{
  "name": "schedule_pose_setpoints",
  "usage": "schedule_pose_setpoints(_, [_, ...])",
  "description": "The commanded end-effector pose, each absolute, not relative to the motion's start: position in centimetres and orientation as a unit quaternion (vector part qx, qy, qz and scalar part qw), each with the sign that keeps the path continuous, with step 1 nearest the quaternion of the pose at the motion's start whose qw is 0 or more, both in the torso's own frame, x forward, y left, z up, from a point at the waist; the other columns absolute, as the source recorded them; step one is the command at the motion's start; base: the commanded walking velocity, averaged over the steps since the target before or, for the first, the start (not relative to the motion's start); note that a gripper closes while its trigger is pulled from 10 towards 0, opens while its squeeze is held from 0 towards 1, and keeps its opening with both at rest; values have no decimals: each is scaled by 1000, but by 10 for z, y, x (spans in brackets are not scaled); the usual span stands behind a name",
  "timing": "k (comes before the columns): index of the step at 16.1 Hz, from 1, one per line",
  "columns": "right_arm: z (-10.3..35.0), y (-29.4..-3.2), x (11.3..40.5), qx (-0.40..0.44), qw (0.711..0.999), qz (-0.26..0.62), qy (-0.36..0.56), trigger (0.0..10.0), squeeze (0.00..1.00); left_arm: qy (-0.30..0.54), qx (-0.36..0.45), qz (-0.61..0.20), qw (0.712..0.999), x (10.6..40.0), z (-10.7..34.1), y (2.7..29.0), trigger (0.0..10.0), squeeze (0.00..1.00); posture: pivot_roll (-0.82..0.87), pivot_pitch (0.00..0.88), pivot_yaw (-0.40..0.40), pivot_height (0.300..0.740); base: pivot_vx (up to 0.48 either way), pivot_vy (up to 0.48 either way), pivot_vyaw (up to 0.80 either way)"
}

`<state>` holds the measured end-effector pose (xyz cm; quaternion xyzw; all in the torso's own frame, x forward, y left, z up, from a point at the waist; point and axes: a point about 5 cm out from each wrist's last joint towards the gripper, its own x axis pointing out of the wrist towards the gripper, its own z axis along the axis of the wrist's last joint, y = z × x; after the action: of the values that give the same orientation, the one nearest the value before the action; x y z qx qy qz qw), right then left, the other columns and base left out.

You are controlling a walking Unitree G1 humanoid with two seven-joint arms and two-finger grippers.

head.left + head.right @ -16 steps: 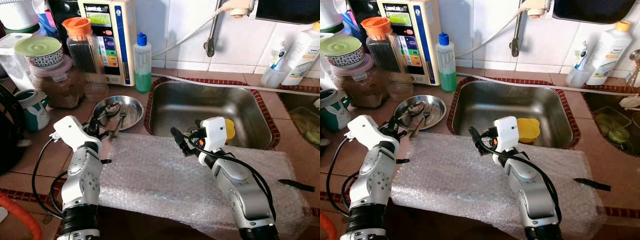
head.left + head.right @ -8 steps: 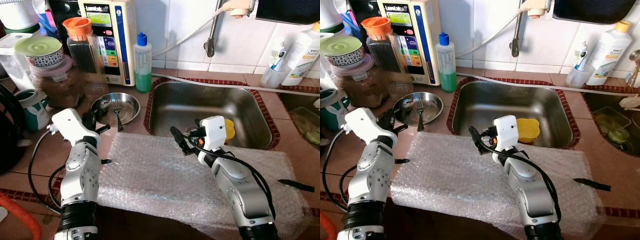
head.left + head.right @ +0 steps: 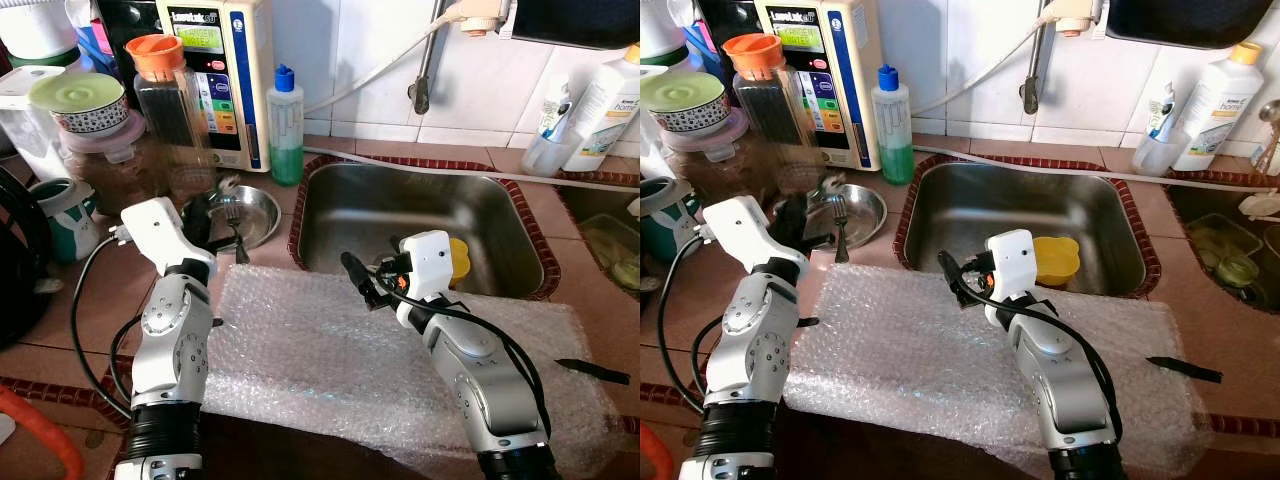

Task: Kitchen organization

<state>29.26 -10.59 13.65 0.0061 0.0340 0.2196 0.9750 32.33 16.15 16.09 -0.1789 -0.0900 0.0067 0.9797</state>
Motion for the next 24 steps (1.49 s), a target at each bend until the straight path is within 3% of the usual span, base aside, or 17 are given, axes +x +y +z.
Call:
schedule_pose_setpoints(1, [138,-106,294,6,976,218,31,10000,0,-129,-169,-31,977,322,177,154,0,0,-9,0,17,740,0,0,0])
schedule_pose_setpoints(11, [158,-117,312,100,980,173,-12,10000,0,-67,-205,-291,932,304,165,81,0,0,-15,0,25,740,0,0,0])
schedule_pose_setpoints(13, [158,-118,312,107,979,173,-11,10000,0,-67,-162,-359,917,294,165,66,0,0,-16,0,25,740,0,0,0])
schedule_pose_setpoints(15, [160,-119,315,69,981,180,-20,10000,0,-61,-147,-393,905,288,165,57,0,0,-17,0,29,740,0,0,0])
schedule_pose_setpoints(20, [168,-137,322,29,985,166,-36,10000,0,-70,-163,-383,906,293,173,57,0,0,-19,0,31,740,0,0,0])
schedule_pose_setpoints(22, [171,-140,323,-71,981,174,-56,10000,0,-72,-171,-385,904,295,178,55,0,0,-23,0,39,740,0,0,0])
schedule_pose_setpoints(24, [173,-143,324,-110,977,167,-68,10000,0,-69,-170,-390,902,296,179,52,0,0,-23,0,42,740,0,0,0])
